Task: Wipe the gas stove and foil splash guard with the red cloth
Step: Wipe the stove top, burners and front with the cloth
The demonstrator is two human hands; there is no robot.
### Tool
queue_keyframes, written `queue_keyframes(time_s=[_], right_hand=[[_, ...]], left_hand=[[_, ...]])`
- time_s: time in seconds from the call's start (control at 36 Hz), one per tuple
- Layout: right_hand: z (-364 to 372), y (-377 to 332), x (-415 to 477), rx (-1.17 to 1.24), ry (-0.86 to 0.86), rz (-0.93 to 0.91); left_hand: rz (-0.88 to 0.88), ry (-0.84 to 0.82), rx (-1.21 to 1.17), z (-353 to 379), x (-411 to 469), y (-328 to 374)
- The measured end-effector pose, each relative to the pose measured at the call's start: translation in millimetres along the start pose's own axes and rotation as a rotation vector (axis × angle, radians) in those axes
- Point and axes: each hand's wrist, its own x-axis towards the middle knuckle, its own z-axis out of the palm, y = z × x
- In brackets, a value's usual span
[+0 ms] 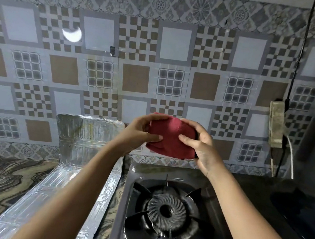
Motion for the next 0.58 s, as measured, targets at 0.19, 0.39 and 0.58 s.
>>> queue_keyframes(time_s=[0.19, 0.39, 0.58], right_hand=[[-26.4, 3.9, 16.7, -0.082, -0.024, -0.002], [-32.4, 25.7, 45.1, -0.396, -0.13, 0.053], [-22.8, 78.0, 76.8, -0.544, -0.195, 0.158]], left_hand=[[-0.008, 0.1, 0.025, 10.4, 19.4, -19.0], [-0.08, 0.192, 0.167, -6.5, 28.8, -56.4], [-0.174, 0.245, 0.293, -32.4, 34.2, -114.2]])
